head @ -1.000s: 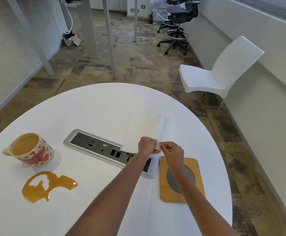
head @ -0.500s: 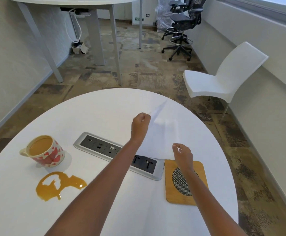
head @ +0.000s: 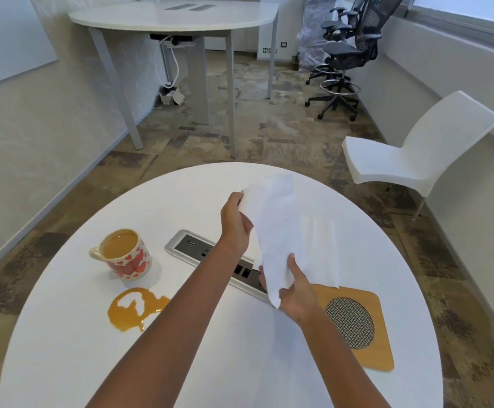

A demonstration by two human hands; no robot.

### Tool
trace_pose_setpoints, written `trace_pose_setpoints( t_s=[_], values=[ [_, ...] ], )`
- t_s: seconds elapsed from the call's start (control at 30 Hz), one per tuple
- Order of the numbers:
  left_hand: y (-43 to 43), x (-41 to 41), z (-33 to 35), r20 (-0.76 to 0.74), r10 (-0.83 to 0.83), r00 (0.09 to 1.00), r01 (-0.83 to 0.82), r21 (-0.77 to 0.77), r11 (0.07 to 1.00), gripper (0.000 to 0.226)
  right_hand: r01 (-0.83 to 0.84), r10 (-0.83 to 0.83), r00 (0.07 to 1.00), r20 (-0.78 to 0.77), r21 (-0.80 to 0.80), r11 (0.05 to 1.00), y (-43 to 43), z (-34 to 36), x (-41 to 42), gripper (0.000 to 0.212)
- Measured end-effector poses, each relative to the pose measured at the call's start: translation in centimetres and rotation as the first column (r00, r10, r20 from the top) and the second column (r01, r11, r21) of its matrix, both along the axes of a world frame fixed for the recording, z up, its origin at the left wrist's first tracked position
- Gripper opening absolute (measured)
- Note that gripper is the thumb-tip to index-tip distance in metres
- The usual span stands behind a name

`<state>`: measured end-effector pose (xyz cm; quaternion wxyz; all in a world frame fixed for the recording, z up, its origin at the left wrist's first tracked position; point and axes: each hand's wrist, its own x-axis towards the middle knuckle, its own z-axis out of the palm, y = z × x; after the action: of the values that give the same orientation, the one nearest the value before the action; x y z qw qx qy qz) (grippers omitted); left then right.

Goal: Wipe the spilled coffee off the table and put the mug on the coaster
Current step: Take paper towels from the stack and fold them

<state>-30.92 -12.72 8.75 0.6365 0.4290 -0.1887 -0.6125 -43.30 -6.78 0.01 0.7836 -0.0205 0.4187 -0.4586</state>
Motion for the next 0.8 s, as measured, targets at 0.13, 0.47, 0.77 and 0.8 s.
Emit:
trace_pose_setpoints(
  t_s=[0.13, 0.47, 0.77, 0.8],
  values=[
    [1.5, 2.9, -1.1, 0.296, 0.030, 0.955, -0.026, -0.017, 1.000, 0.014, 0.029, -0.053, 0.955, -0.292, -0.087, 0.996, -0.4, 0.2, 0.4, 0.032],
    [5.1, 6.6, -4.0, 0.613, -0.298, 0.732, 0.393, -0.021, 0.919, 0.023, -0.197, -0.040, 0.631, -0.775, -0.210, 0.958, -1.5, 1.8, 2.5, 0.022],
    [8.2, 7.8, -6.5, 0.953, -0.158, 0.259, 0.600, -0.031, 0.800, 0.022, -0.126, 0.080, 0.822, -0.564, -0.043, 0.991, -1.2, 2.3, 7.0, 0.030],
    [8.4, 8.0, -6.7, 0.961, -0.145, 0.235, 0.617, -0.033, 0.786, 0.021, -0.101, 0.070, 0.839, -0.540, -0.027, 0.995, -1.1, 2.4, 7.5, 0.029]
  ],
)
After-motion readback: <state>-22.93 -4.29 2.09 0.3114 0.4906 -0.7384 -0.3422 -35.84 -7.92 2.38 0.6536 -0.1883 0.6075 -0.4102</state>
